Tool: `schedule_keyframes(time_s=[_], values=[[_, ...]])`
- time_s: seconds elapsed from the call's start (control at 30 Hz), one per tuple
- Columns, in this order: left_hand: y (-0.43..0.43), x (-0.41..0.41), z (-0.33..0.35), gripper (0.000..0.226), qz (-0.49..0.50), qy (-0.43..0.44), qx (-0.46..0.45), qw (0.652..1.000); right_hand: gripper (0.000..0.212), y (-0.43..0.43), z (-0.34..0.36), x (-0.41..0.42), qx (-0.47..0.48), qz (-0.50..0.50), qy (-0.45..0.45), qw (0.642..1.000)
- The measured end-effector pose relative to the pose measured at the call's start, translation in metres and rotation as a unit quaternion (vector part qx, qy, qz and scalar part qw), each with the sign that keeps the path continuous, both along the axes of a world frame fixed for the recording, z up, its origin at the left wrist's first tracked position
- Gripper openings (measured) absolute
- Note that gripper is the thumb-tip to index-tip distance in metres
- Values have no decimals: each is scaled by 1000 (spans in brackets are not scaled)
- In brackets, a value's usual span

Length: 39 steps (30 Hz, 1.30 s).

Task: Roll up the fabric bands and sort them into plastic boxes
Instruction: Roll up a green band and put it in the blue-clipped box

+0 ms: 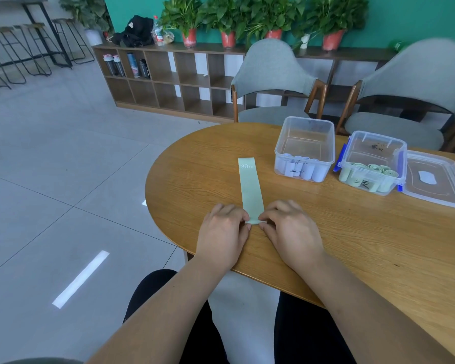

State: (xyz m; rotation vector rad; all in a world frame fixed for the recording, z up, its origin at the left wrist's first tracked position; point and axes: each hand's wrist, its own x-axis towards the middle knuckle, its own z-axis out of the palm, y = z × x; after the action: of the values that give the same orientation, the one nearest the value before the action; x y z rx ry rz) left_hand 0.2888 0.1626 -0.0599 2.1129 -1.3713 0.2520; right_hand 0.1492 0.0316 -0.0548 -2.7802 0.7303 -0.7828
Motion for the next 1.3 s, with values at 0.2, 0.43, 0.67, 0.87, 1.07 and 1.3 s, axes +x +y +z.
schedule_keyframes(time_s=[0.2,0.43,0.67,0.87,1.07,1.3], values=[[-4,0,0,8,-6,22,-15,1000,11,-4,1,5,5,2,10,1000],[-6,3,2,4,-7,10,-21,1000,5,-6,3,9,22,-11,4,1000],[-8,3,-3,15,1,10,-22,1000,13,-4,-8,8,-16,-22,-13,1000],[-10,4,-1,15,8,22,-21,999,17,-8,-8,11,6,-20,-12,1000],[-10,4,0,9,19,24,-25,999,10,-7,-6,12,7,-25,-13,1000],[-14,5,0,15,24,11,-9,1000,16,-8,-8,13,-8,-29,-5,1000]])
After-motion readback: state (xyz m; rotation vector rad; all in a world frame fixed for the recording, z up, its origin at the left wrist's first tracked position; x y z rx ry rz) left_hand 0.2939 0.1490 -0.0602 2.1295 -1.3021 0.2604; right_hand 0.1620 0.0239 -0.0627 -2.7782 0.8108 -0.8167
